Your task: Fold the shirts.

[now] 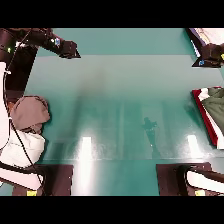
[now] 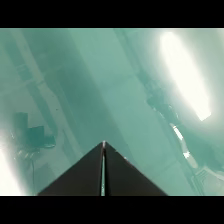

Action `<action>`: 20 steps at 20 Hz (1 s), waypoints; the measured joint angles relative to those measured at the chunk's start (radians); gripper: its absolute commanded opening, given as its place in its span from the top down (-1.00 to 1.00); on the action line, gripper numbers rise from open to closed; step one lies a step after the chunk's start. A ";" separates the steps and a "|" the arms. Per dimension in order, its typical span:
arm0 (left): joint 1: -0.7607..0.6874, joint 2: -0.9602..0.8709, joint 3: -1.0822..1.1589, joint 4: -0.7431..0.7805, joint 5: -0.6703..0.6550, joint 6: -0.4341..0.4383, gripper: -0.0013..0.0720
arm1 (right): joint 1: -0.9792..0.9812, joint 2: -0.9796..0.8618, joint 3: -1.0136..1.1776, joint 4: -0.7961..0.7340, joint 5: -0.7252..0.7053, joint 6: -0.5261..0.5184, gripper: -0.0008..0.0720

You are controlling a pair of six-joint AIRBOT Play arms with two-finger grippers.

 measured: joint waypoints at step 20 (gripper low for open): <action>0.000 0.016 0.000 0.018 -0.049 -0.005 0.89 | 0.001 0.000 0.000 0.000 -0.022 0.000 0.93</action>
